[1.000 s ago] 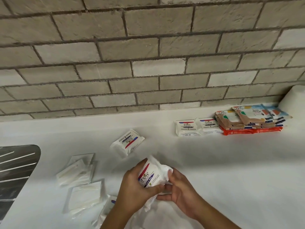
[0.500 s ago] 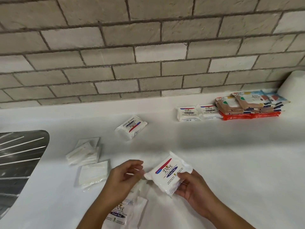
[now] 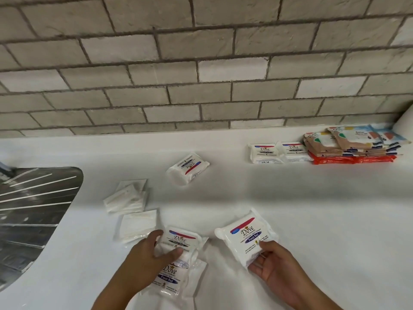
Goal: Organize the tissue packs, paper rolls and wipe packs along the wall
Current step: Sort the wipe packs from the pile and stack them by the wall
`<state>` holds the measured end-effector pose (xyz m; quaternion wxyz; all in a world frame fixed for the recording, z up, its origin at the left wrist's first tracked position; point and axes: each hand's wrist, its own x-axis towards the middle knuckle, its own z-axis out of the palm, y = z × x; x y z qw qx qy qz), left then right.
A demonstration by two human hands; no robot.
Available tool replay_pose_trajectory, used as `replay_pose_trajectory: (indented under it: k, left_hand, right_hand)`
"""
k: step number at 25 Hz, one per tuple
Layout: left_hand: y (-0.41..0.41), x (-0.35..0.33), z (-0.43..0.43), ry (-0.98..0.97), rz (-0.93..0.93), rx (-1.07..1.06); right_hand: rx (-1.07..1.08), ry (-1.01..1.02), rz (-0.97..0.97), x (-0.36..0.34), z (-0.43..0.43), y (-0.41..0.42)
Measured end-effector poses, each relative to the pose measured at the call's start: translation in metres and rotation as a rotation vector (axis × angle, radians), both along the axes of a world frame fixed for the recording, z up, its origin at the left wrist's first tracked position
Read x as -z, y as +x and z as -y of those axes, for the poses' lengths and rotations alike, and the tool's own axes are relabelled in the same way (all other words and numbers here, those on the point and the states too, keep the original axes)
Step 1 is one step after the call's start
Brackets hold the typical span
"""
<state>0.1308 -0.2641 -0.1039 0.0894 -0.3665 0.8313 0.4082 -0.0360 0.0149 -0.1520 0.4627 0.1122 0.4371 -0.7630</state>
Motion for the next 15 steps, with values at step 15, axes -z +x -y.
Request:
replay_pose_trajectory:
  k: [15]
  left_hand:
    - [-0.033, 0.005, -0.002, -0.034, 0.194, -0.306]
  right_hand:
    - [0.005, -0.021, 0.066, -0.007, -0.003, -0.008]
